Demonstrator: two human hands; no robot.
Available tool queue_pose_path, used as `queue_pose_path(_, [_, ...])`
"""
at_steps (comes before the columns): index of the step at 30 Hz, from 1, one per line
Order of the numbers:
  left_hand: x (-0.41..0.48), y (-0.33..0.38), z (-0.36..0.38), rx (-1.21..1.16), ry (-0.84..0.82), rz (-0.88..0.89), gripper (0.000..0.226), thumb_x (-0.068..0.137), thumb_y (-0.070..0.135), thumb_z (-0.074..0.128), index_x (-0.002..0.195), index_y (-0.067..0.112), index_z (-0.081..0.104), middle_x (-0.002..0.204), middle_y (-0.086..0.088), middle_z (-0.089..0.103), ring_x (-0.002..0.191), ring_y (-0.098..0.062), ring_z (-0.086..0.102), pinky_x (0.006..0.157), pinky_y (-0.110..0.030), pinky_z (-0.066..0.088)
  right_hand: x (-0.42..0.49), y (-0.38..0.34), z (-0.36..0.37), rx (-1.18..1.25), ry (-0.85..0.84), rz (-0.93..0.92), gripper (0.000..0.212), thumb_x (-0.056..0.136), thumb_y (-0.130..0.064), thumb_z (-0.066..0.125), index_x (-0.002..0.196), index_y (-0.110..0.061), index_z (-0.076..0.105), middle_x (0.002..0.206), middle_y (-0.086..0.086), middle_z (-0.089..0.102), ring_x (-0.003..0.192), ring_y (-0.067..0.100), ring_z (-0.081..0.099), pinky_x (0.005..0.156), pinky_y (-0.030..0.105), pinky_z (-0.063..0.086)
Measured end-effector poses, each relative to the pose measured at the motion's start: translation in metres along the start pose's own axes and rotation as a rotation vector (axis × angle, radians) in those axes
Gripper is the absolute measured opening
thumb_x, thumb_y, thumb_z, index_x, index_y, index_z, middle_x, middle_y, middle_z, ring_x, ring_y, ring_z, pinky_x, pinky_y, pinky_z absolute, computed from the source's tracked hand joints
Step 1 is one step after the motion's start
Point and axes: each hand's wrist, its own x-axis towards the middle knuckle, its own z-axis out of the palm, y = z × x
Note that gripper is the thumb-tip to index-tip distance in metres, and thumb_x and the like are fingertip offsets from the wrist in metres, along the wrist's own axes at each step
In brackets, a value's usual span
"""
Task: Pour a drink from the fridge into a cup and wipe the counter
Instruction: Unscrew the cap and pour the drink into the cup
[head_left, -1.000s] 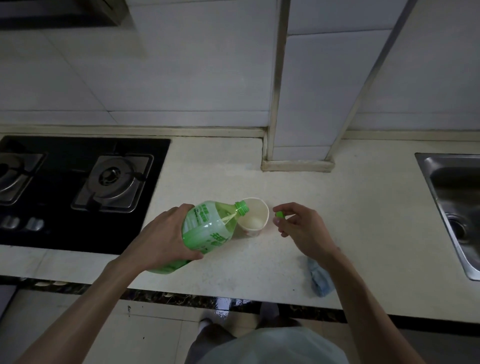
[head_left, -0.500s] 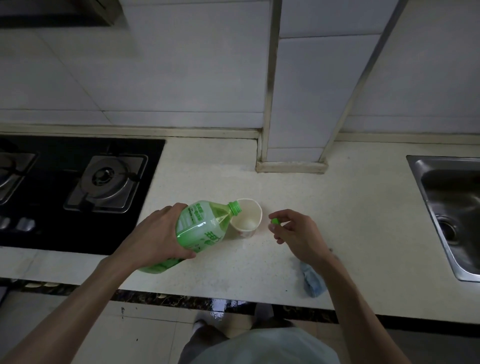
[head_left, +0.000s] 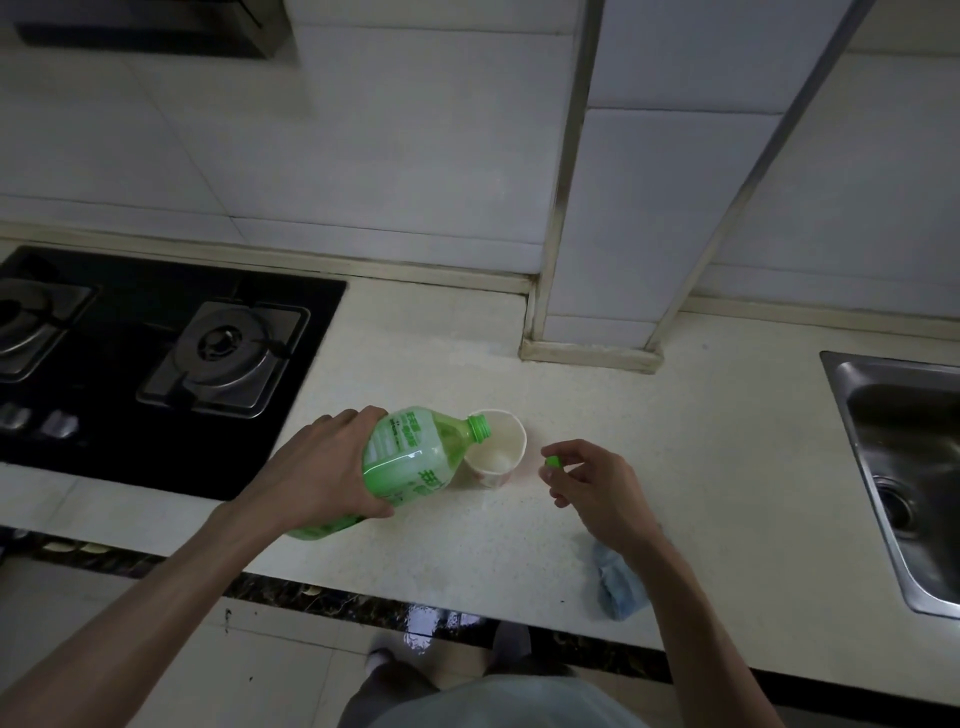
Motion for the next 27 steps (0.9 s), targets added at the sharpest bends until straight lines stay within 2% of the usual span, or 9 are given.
queue_pose_path(8, [0.000, 0.002, 0.000, 0.054, 0.000, 0.005, 0.093, 0.057, 0.059, 0.080, 0.133, 0.029, 0.036, 0.115, 0.007, 0.055, 0.098, -0.013, 0.052, 0.078, -0.029, 0.048, -0.004, -0.003, -0.003, -0.011, 0.001, 0.017, 0.025, 0.092, -0.023, 0.066, 0.116, -0.017, 0.066, 0.098, -0.005, 0.069, 0.070, 0.010, 0.069, 0.061, 0.012, 0.050])
queue_pose_path(18, [0.005, 0.002, -0.001, 0.084, -0.008, 0.017, 0.092, 0.056, 0.059, 0.080, 0.132, 0.028, 0.037, 0.115, 0.007, 0.056, 0.099, -0.015, 0.053, 0.078, -0.030, 0.048, -0.009, 0.003, -0.003, -0.004, 0.012, 0.020, 0.023, 0.091, -0.025, 0.066, 0.114, -0.021, 0.067, 0.094, -0.009, 0.069, 0.067, 0.006, 0.069, 0.067, 0.020, 0.057])
queue_pose_path(27, [0.008, 0.003, -0.002, 0.110, -0.027, 0.016, 0.093, 0.057, 0.059, 0.079, 0.133, 0.029, 0.036, 0.115, 0.008, 0.055, 0.099, -0.014, 0.052, 0.074, -0.027, 0.044, -0.010, 0.006, -0.003, 0.006, 0.037, 0.027, 0.020, 0.090, -0.025, 0.067, 0.110, -0.023, 0.067, 0.093, -0.009, 0.070, 0.065, 0.005, 0.069, 0.065, 0.018, 0.056])
